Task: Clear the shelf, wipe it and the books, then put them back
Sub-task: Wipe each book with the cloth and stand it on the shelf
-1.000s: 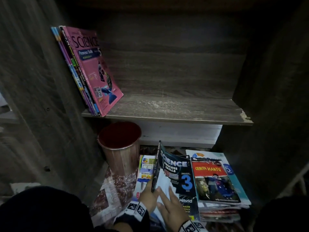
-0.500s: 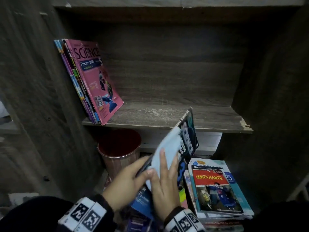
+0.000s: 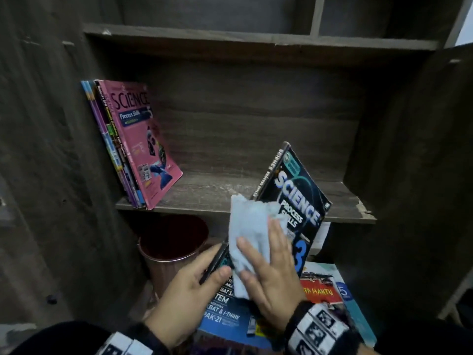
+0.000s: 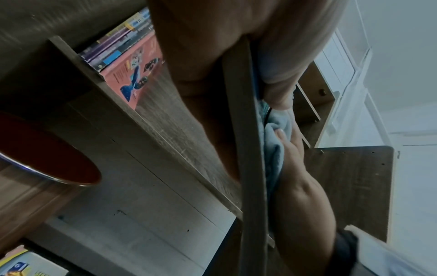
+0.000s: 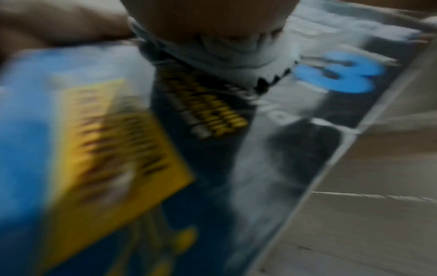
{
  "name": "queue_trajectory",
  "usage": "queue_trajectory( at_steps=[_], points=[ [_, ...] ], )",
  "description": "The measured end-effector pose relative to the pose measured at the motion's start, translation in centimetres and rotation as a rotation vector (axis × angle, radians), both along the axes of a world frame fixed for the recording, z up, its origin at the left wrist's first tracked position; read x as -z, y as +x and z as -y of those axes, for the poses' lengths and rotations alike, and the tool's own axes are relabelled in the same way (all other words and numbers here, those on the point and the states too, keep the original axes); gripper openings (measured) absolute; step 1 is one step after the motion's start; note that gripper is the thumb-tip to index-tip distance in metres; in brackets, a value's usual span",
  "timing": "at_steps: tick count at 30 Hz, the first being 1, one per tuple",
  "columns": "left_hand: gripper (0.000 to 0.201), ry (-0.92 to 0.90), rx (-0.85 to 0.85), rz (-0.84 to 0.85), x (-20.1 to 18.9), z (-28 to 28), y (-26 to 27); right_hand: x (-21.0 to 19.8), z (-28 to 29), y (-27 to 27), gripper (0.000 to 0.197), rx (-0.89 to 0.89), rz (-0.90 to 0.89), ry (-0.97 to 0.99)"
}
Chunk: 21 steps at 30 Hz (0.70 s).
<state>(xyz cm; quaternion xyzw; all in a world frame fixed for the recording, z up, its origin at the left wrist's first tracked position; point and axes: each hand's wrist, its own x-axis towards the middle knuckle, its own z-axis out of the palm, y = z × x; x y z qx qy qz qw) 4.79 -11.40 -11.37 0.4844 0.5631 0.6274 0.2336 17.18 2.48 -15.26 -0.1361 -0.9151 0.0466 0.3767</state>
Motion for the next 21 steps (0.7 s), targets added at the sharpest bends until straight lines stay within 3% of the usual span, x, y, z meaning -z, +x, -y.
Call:
queue_trajectory(
  at_steps=[2, 5, 7, 9, 12, 14, 15, 18, 21],
  points=[
    [0.038, -0.023, 0.026, 0.028, 0.1, -0.3, 0.0, -0.7, -1.8, -0.5, 0.046, 0.107, -0.111, -0.067],
    [0.035, 0.008, -0.004, 0.098, -0.4, -0.5, 0.0, -2.3, -3.9, -0.8, 0.04, 0.25, -0.215, -0.467],
    [0.038, 0.018, -0.027, 0.155, -0.6, -0.8, 0.2, -1.6, -3.8, -0.7, 0.041, 0.314, -0.241, -0.619],
    [0.036, 0.019, -0.037, 0.167, -0.3, -1.0, 0.2, 0.0, -1.5, -0.8, 0.048, 0.258, -0.101, -0.514],
    [0.034, 0.016, -0.054, 0.122, 0.5, -1.5, 0.2, 1.1, 1.2, -0.8, 0.052, 0.01, 0.094, -0.167],
    [0.034, 0.002, -0.032, 0.086, 0.9, -1.5, 0.5, 0.3, -0.2, -0.9, 0.05, -0.008, 0.033, 0.006],
    [0.034, -0.002, -0.021, 0.049, 0.9, -1.5, 0.8, -0.4, -1.2, -0.9, 0.049, 0.021, -0.031, -0.011],
    [0.034, -0.026, 0.016, 0.013, 1.0, -1.5, 1.5, -2.7, -4.7, -0.3, 0.047, 0.132, -0.203, -0.351],
    [0.044, -0.043, 0.032, 0.0, 0.9, -1.5, 1.7, -3.1, -8.8, 0.8, 0.061, 0.309, -0.349, -0.592]
  ],
)
